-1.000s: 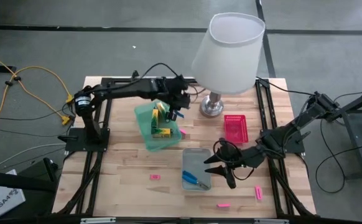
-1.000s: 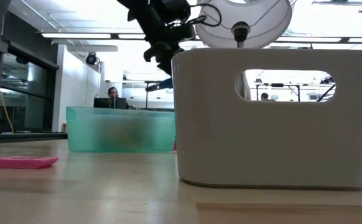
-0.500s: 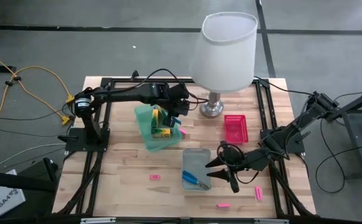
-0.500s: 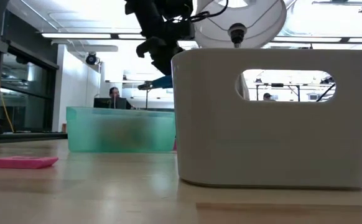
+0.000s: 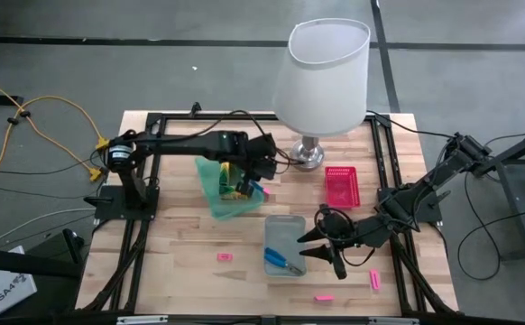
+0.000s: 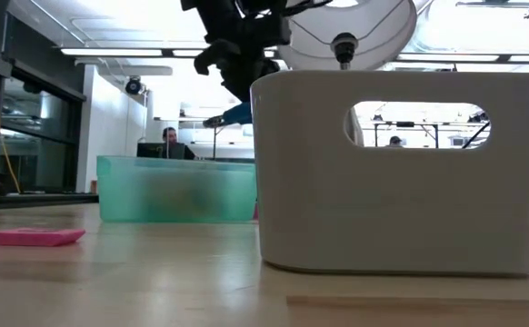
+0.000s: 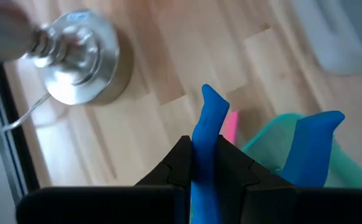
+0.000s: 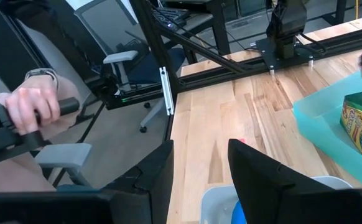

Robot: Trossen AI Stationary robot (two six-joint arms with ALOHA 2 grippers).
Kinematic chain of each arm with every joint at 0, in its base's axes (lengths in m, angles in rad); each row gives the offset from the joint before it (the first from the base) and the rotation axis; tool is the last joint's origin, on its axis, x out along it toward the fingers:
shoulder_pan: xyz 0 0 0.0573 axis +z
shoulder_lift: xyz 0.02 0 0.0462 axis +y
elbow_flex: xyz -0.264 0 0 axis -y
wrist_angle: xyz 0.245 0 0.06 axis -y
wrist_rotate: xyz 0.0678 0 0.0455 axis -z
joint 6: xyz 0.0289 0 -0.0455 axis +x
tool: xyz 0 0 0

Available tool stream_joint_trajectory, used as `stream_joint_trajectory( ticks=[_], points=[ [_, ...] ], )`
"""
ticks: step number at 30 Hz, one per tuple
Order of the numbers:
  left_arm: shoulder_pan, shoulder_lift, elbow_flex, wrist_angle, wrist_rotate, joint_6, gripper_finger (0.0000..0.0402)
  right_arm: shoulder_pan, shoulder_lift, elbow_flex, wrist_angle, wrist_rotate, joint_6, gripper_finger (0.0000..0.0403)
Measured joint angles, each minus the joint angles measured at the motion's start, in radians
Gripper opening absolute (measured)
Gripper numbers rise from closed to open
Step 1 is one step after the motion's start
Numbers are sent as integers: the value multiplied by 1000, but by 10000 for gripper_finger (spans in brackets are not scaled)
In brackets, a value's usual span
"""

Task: Pick & Place School Supplies
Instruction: Put the blue puncher into the gray bin

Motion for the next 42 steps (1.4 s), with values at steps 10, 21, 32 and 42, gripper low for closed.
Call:
stream_joint_trajectory(
  ticks=[10,21,32,42],
  points=[
    [-150,0,0,5,2,31,31,1,0,0,-2,0,-3,144],
    [-258,0,0,153,12,57,31,92,-5,0,28,41,-73,144],
    [-329,24,2,310,95,41,31,206,-13,0,88,51,-133,144],
    [-386,79,0,380,128,79,31,285,-14,0,173,106,-207,144]
  ],
)
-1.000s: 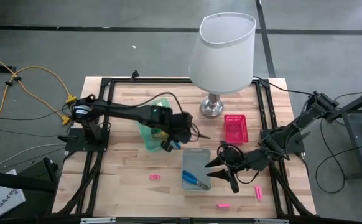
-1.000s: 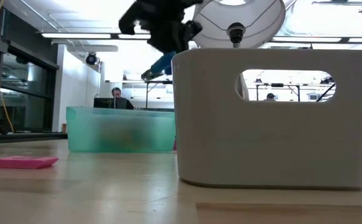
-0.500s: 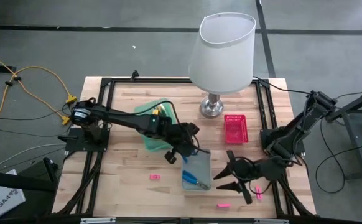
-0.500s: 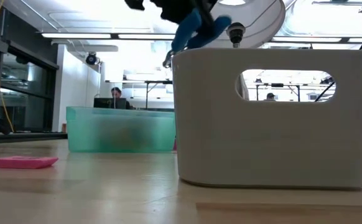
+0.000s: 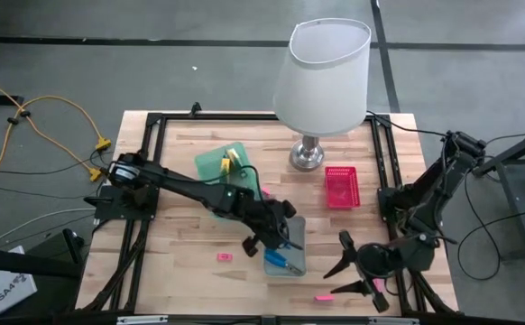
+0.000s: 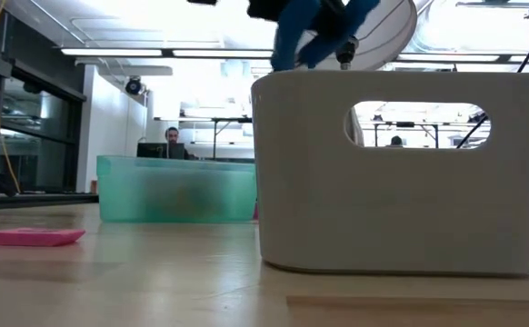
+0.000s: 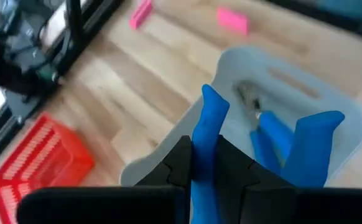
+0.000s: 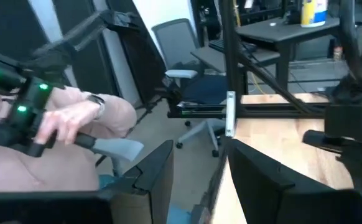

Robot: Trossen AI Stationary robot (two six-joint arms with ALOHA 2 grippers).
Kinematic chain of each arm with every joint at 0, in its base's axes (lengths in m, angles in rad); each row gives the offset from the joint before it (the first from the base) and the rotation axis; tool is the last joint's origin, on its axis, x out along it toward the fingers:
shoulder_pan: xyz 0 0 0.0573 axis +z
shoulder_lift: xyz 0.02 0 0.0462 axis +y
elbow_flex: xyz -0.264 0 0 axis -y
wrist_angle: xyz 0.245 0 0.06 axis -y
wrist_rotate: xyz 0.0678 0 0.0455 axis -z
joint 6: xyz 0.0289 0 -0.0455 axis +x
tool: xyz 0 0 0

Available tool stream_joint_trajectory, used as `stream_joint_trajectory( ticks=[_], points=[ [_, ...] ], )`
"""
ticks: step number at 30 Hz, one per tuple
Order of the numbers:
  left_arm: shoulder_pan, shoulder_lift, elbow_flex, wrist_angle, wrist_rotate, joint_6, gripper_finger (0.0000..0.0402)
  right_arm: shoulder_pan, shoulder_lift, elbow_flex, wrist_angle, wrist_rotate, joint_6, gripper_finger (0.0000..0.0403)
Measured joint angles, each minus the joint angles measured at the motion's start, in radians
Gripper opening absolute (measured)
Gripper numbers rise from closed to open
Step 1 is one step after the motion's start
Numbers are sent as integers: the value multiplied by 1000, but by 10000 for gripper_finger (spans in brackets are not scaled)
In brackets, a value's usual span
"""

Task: Pick & Place School Supplies
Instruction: Put the blue puncher into the gray bin

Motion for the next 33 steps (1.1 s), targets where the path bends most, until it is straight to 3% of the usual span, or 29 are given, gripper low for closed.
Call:
stream_joint_trajectory(
  ticks=[6,17,21,26,33],
  points=[
    [-10,48,2,91,71,18,31,9,0,0,31,2,-15,144],
    [21,128,2,172,84,23,31,8,1,0,46,-2,-18,144],
    [27,157,0,166,73,-15,31,8,1,0,49,-2,-17,144],
    [32,174,1,153,-10,-72,31,8,1,0,51,-2,-15,144],
    [39,206,0,141,-12,-144,31,8,1,0,54,-2,-15,144]
  ],
)
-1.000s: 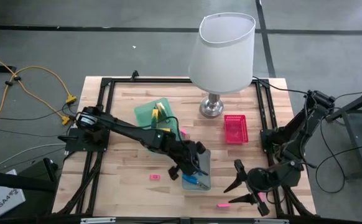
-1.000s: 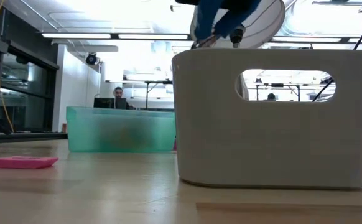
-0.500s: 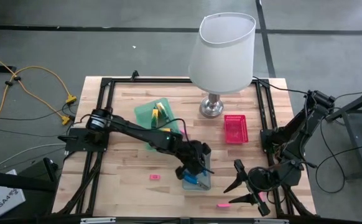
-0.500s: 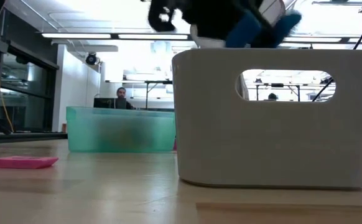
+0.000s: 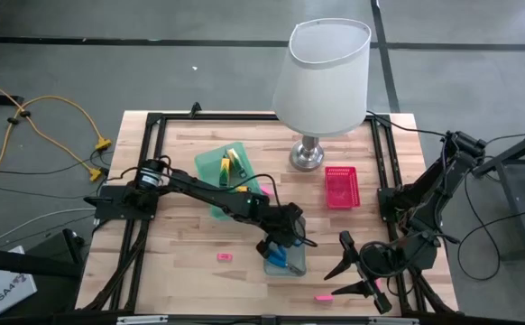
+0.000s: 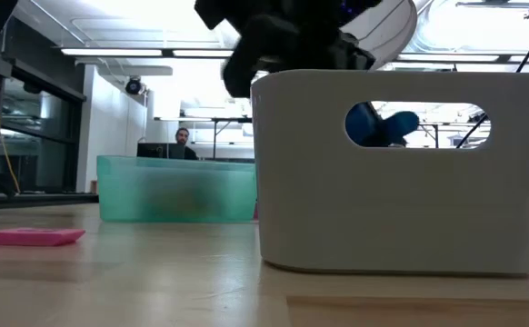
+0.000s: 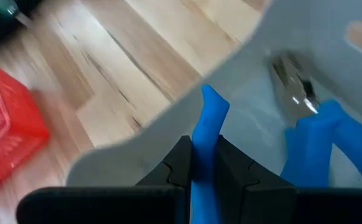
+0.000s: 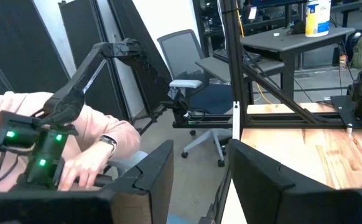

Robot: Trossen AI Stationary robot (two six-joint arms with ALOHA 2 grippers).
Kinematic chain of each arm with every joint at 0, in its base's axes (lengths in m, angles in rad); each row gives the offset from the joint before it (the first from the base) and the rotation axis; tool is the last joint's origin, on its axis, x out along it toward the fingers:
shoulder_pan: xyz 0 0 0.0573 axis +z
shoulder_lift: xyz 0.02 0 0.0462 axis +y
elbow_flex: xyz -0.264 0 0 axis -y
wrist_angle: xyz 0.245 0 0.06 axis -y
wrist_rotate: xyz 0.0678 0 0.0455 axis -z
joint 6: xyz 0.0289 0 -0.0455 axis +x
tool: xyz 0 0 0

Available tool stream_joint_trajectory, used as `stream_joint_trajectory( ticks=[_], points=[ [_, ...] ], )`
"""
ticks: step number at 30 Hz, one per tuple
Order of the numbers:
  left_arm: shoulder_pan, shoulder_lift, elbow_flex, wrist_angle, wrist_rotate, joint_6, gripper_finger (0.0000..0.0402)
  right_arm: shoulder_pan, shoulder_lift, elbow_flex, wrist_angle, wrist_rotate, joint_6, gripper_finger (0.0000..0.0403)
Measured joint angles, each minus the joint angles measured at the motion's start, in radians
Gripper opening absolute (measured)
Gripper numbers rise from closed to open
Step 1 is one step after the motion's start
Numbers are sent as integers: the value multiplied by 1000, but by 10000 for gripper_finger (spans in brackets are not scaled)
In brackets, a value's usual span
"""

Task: Pick & Place School Supplies
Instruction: Put the blue puncher into the gray bin

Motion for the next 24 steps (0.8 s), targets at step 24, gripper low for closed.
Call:
stream_joint_trajectory(
  ticks=[24],
  points=[
    [11,18,0,-16,37,-81,54,0,0,0,4,0,1,144]
  ],
)
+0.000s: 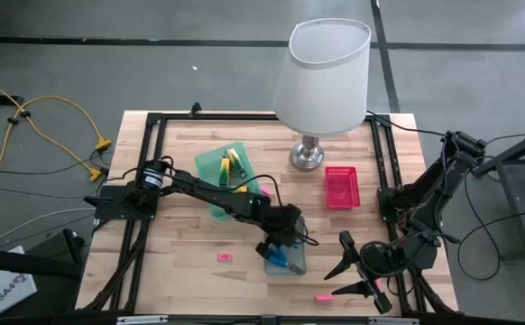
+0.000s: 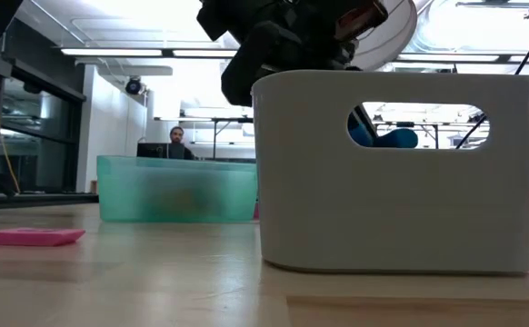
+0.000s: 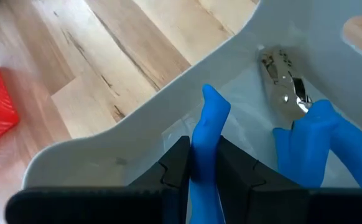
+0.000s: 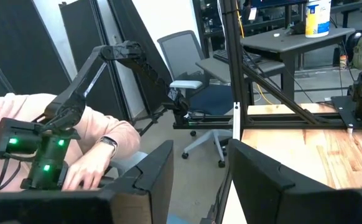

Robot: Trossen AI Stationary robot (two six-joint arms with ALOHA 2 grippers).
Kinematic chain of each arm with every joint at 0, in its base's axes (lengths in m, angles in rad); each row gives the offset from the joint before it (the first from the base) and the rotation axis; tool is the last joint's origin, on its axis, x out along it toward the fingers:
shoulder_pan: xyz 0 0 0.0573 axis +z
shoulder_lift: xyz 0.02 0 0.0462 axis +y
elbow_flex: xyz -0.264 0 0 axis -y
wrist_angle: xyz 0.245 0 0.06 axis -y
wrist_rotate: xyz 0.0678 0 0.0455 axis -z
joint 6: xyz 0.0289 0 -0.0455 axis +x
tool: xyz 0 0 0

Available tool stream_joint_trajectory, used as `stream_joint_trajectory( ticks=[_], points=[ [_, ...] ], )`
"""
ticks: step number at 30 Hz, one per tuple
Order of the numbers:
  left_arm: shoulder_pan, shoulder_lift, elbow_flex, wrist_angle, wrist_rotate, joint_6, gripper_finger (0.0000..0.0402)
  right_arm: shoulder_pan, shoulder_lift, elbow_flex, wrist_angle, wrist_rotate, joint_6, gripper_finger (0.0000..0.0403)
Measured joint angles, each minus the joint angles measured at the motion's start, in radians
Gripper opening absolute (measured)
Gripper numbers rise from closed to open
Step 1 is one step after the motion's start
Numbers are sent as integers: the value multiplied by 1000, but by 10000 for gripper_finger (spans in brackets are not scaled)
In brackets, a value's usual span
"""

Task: Pick & Place School Supplies
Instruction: Put the blue puncher into the gray bin, then put the pink eraser into the red bin

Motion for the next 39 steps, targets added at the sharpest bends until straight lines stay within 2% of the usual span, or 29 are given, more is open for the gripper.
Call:
stream_joint_trajectory(
  ticks=[10,21,39],
  points=[
    [-14,0,0,12,-20,-11,58,0,0,0,0,0,0,144],
    [-26,0,0,13,-48,-11,116,0,0,0,0,0,1,144],
    [-27,-14,0,17,-48,-15,120,0,0,0,0,0,0,144]
  ],
)
